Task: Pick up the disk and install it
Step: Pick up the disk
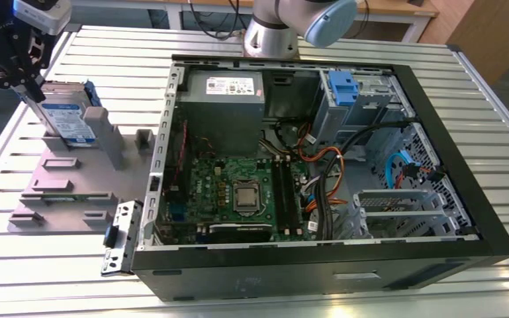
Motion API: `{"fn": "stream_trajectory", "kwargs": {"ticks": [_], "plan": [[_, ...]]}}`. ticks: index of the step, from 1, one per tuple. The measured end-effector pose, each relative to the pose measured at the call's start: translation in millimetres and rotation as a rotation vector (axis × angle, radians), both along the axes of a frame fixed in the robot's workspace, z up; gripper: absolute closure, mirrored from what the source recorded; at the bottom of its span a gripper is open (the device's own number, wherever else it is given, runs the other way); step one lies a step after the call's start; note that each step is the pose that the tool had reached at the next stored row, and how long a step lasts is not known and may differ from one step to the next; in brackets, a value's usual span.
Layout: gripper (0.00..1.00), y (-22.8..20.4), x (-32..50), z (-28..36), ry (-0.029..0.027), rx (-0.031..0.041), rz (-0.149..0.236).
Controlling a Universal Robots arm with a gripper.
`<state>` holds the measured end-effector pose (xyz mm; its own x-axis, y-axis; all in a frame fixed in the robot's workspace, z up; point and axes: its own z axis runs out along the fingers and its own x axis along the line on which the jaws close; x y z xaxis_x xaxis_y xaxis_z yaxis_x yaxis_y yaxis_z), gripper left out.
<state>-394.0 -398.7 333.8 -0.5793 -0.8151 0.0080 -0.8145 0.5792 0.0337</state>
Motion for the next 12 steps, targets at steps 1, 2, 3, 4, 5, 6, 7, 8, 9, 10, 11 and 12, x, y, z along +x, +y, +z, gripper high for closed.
{"fn": "stream_trajectory", "kwargs": {"ticks": [1,2,3,4,5,6,7,8,9,10,11,12], "plan": [[0.89,0.0,0.0,0.0,0.0000,0.0000,0.002],[0.89,0.0,0.0,0.0,0.0000,0.0000,0.004],[0.89,0.0,0.0,0.0,0.0000,0.0000,0.006],[0.89,0.0,0.0,0.0,0.0000,0.0000,0.007],[0.89,0.0,0.0,0.0,0.0000,0.0000,0.009],[0.89,0.0,0.0,0.0,0.0000,0.0000,0.011],[0.89,0.0,0.0,0.0,0.0000,0.0000,0.013],[0.89,0.0,0.0,0.0,0.0000,0.0000,0.015],[0.89,0.0,0.0,0.0,0.0000,0.0000,0.017],[0.89,0.0,0.0,0.0,0.0000,0.0000,0.018],[0.89,0.0,0.0,0.0,0.0000,0.0000,0.020],[0.89,0.0,0.0,0.0,0.0000,0.0000,0.022]]}}
